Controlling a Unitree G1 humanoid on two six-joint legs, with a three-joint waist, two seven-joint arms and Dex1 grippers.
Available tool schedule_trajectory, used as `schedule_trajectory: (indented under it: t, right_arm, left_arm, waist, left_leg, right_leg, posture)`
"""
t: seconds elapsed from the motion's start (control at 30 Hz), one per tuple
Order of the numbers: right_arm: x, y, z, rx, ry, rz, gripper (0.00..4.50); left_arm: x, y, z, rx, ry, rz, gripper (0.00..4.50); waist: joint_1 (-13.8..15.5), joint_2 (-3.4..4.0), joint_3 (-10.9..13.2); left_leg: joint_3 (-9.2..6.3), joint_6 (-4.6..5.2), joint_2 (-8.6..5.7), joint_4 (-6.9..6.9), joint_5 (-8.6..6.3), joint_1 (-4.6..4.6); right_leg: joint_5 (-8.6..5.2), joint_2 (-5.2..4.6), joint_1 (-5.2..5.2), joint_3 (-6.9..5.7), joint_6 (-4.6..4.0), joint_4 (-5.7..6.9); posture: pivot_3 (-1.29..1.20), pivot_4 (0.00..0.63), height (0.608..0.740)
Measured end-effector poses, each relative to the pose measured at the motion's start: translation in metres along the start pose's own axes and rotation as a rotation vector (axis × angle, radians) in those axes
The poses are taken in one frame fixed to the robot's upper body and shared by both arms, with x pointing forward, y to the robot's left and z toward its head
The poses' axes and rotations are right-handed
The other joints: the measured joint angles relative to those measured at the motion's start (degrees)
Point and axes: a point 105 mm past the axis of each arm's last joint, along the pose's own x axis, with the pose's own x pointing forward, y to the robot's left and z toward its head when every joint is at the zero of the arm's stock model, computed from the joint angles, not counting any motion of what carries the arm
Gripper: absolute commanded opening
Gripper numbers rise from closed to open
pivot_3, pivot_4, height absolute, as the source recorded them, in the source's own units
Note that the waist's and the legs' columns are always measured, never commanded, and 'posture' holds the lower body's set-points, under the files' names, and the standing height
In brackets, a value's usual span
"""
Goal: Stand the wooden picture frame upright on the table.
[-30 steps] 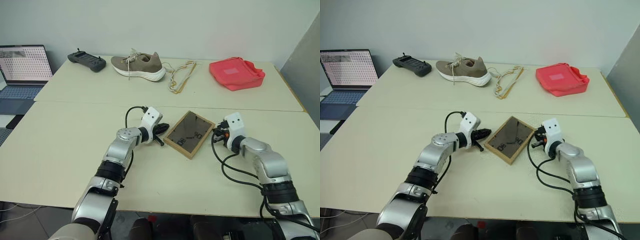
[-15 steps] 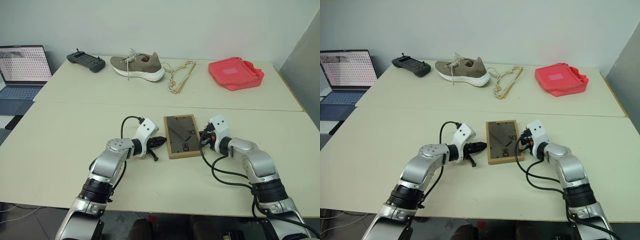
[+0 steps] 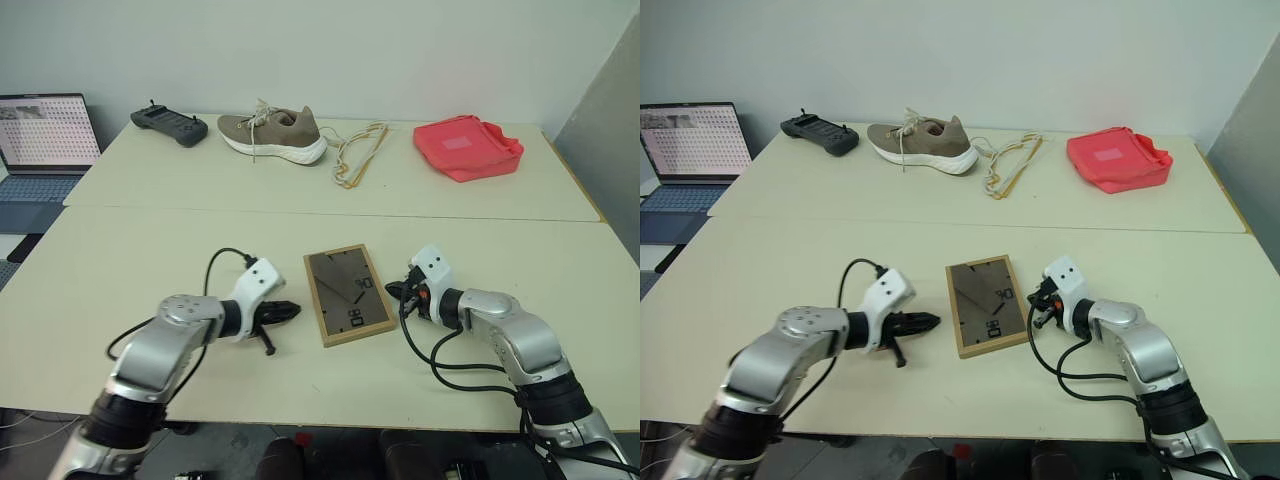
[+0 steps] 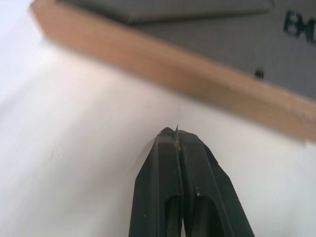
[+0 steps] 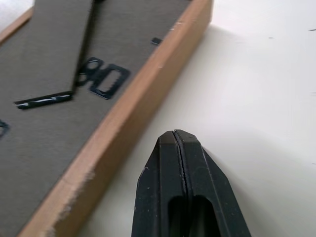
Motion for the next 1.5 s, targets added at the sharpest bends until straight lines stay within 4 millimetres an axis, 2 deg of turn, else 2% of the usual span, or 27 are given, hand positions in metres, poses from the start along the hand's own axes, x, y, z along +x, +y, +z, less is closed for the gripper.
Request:
schedule_trajectory:
  t: [0.13,0.2,0.27,0.37,0.57,0.6,0.77,0.97,1.17,1.2,1.23,1.37,1.47,1.5]
  right_arm:
    - [0.003,-0.007,0.001,-0.010,-0.011,-0.016,0.00]
    - [0.003,-0.009,0.002,-0.015,-0.011,-0.023,0.00]
    - [0.005,-0.008,0.003,-0.020,-0.015,-0.020,0.00]
    - [0.004,-0.008,0.003,-0.026,-0.017,-0.012,0.00]
    - [0.004,-0.007,0.002,-0.027,-0.013,-0.009,0.00]
    - [0.004,-0.006,0.002,-0.027,-0.011,-0.007,0.00]
    - [0.001,0.001,-0.002,-0.020,0.000,0.007,0.00]
    - [0.012,0.022,-0.005,0.009,0.010,0.054,0.00]
    - [0.015,0.026,-0.006,-0.002,0.014,0.062,0.00]
    - [0.015,0.026,-0.006,-0.006,0.015,0.061,0.00]
    - [0.015,0.026,-0.006,-0.007,0.015,0.061,0.00]
    - [0.015,0.027,-0.006,-0.004,0.011,0.066,0.00]
    - [0.016,0.029,-0.005,0.005,0.004,0.067,0.00]
    - [0.016,0.029,-0.005,0.009,0.001,0.068,0.00]
  left_arm:
    - [-0.012,-0.006,-0.004,-0.311,-0.043,-0.082,1.67]
    - [-0.012,-0.012,0.004,-0.522,-0.098,-0.158,2.11]
    - [-0.014,-0.015,0.009,-0.636,-0.105,-0.189,2.58]
    - [-0.014,-0.012,0.006,-0.746,-0.137,-0.210,3.18]
    - [-0.003,-0.027,0.007,-0.850,-0.156,-0.326,4.44]
    - [-0.002,-0.030,0.006,-0.862,-0.163,-0.335,4.48]
    - [0.007,-0.034,0.005,-0.906,-0.186,-0.327,4.48]
    - [0.022,-0.032,0.007,-0.980,-0.202,-0.342,4.48]
    - [0.034,-0.035,0.012,-0.991,-0.205,-0.365,4.48]
    - [0.035,-0.035,0.013,-0.993,-0.206,-0.372,4.11]
    - [0.036,-0.035,0.012,-0.992,-0.201,-0.372,4.07]
    - [0.039,-0.034,0.010,-0.998,-0.191,-0.378,3.16]
    - [0.041,-0.037,0.009,-0.996,-0.175,-0.390,2.72]
    - [0.042,-0.038,0.008,-0.988,-0.165,-0.392,2.44]
  waist:
    - [-0.3,-0.01,0.0]
    - [-0.2,-0.07,0.0]
    - [-0.3,-0.11,0.0]
    - [-0.4,-0.10,0.0]
    - [-0.4,-0.11,0.0]
    - [-0.4,-0.11,-0.1]
    - [-0.2,-0.05,-0.3]
    - [0.3,0.21,-0.8]
    - [0.9,0.26,-1.2]
    - [0.9,0.27,-1.2]
    - [0.9,0.27,-1.2]
    - [0.9,0.28,-1.2]
    - [0.8,0.27,-1.2]
    - [0.8,0.27,-1.2]
  left_leg:
    - [-0.03,0.00,-0.01,0.02,0.00,-0.05]
    - [-0.08,0.00,-0.02,0.07,0.00,-0.12]
    - [-0.11,0.00,-0.02,0.08,0.00,-0.12]
    - [-0.13,-0.01,0.01,0.02,0.00,-0.08]
    - [-0.16,-0.02,0.00,0.03,0.01,-0.08]
    - [-0.17,-0.02,0.00,0.02,0.01,-0.08]
    - [-0.15,-0.03,-0.06,0.03,0.01,0.00]
    - [-0.12,-0.02,-0.14,-0.01,0.00,0.69]
    - [-0.14,-0.02,-0.15,-0.03,-0.01,0.68]
    - [-0.14,-0.02,-0.17,-0.03,-0.01,0.68]
    - [-0.14,-0.02,-0.17,-0.04,-0.01,0.68]
    - [-0.14,-0.03,-0.16,-0.11,-0.01,0.66]
    - [-0.15,-0.03,-0.15,-0.17,-0.02,0.62]
    - [-0.16,-0.04,-0.15,-0.18,-0.02,0.60]
  right_leg:
    - [-0.01,-0.01,0.01,-0.06,0.02,-0.02]
    - [0.00,-0.02,0.01,-0.14,0.02,-0.01]
    - [0.00,-0.01,0.01,-0.14,0.02,-0.01]
    - [0.00,-0.02,0.00,-0.13,0.01,-0.01]
    - [0.00,-0.09,0.01,-0.13,0.01,0.00]
    - [0.00,-0.09,0.02,-0.13,0.01,0.00]
    - [0.00,-0.12,0.11,-0.12,0.01,-0.02]
    - [-0.02,-0.13,0.80,-0.10,0.03,-0.16]
    - [-0.01,-0.14,0.86,-0.12,0.04,-0.30]
    - [-0.01,-0.15,0.87,-0.12,0.04,-0.33]
    - [-0.01,-0.15,0.87,-0.12,0.05,-0.34]
    - [-0.01,-0.15,0.86,-0.12,0.04,-0.45]
    - [-0.01,-0.14,0.84,-0.12,0.04,-0.56]
    - [-0.01,-0.14,0.83,-0.13,0.04,-0.58]
  posture:
    - [0.00,0.150,0.740]
    - [0.00,0.150,0.740]
    - [0.00,0.150,0.740]
    - [0.00,0.150,0.740]
    - [0.00,0.150,0.740]
    - [0.00,0.150,0.740]
    - [0.00,0.150,0.740]
    - [0.00,0.150,0.740]
    - [0.00,0.150,0.740]
    - [0.00,0.150,0.740]
    - [0.00,0.150,0.740]
    - [0.00,0.150,0.740]
    - [0.00,0.150,0.740]
    - [0.00,0.150,0.740]
